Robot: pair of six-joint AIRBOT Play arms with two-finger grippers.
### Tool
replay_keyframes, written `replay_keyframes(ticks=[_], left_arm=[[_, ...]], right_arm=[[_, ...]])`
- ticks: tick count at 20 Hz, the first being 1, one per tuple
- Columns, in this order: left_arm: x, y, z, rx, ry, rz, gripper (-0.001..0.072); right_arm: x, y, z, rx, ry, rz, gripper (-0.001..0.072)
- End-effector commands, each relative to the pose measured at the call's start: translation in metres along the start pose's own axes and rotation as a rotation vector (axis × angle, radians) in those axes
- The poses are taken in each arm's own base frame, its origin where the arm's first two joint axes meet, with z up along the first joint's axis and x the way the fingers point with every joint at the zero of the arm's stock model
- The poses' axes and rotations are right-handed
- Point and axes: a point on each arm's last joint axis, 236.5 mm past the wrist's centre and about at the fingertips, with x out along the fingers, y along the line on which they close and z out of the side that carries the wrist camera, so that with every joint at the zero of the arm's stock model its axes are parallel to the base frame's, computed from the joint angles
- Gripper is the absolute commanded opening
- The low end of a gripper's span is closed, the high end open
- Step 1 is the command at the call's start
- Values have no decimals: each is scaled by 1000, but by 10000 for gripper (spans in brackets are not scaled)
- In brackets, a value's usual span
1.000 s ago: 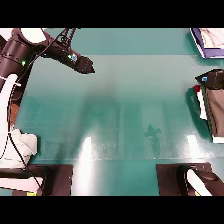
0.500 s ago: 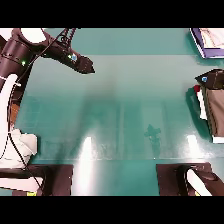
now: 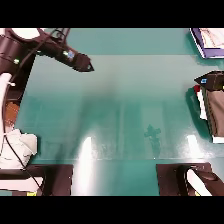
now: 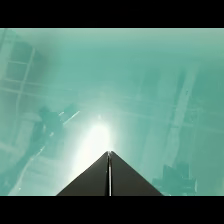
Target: Fold the shirts.
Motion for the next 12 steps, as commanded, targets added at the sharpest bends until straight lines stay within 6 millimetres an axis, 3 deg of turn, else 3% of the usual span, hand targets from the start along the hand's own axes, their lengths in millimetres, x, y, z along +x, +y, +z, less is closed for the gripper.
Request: replay_keyframes(ticks=[1,4,6,7,8,9,12], left_arm=[[-62,37,-46,-13,136,238,23],[-120,63,-101,-124,268,473,24],[-133,69,-132,-177,321,542,25],[-132,70,-149,-206,350,552,178],[-128,73,-165,-252,374,571,500],[-122,80,-185,-293,409,598,601],[-114,114,-258,-366,579,757,603]], right_arm=[[0,0,2,-6,-7,-2,20],[0,-1,4,-36,-16,-4,20],[0,-1,6,-36,-27,-7,21],[0,-1,7,-36,-30,-8,20],[0,-2,7,-37,-30,-8,20],[0,-2,7,-36,-30,-8,20],[0,-2,7,-41,-28,-8,21]])
